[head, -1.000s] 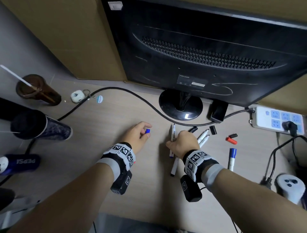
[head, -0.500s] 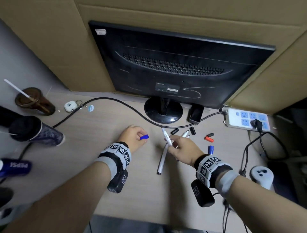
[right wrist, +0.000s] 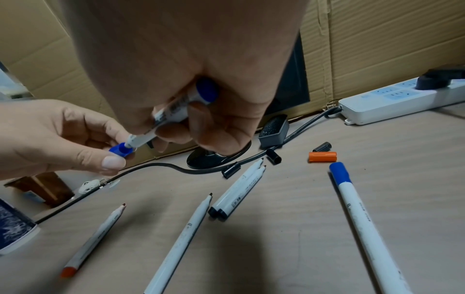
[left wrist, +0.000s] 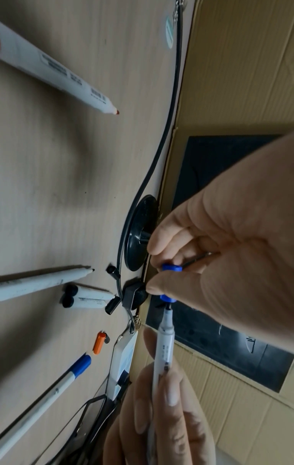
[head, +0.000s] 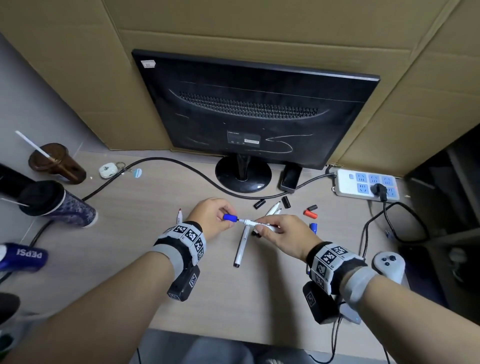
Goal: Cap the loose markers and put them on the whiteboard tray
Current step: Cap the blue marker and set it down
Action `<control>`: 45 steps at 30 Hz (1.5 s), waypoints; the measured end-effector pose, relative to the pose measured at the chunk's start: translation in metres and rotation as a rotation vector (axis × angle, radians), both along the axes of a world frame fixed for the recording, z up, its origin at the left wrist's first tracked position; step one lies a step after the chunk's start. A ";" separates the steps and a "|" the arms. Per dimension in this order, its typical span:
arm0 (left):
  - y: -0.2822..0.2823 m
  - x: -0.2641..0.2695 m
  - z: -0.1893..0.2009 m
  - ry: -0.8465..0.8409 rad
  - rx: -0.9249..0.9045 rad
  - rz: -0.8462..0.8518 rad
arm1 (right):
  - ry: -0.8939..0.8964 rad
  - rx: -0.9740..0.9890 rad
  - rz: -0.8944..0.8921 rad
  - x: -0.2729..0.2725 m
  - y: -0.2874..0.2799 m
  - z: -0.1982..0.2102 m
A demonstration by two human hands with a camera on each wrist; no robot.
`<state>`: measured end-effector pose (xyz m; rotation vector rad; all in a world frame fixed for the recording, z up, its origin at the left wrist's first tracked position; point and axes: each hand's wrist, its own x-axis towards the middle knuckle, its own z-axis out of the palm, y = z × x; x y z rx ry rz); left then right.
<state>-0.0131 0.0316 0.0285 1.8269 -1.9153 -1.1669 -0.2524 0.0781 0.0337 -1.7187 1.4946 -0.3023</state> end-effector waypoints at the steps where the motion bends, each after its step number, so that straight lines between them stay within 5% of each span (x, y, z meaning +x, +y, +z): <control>1: 0.001 -0.002 0.002 0.005 0.005 -0.014 | 0.007 -0.003 0.004 -0.001 0.001 0.000; 17: -0.002 -0.030 0.027 -0.026 0.076 -0.179 | -0.017 0.017 0.094 -0.023 -0.007 0.004; 29: -0.007 -0.055 0.025 -0.097 0.066 -0.281 | -0.005 0.048 -0.006 -0.034 -0.004 -0.001; 40: -0.011 -0.072 0.018 0.068 0.054 -0.233 | -0.221 0.095 -0.185 -0.047 0.011 -0.007; 45: 0.000 -0.080 -0.002 0.098 0.024 -0.166 | 0.066 0.216 -0.342 -0.052 0.026 -0.031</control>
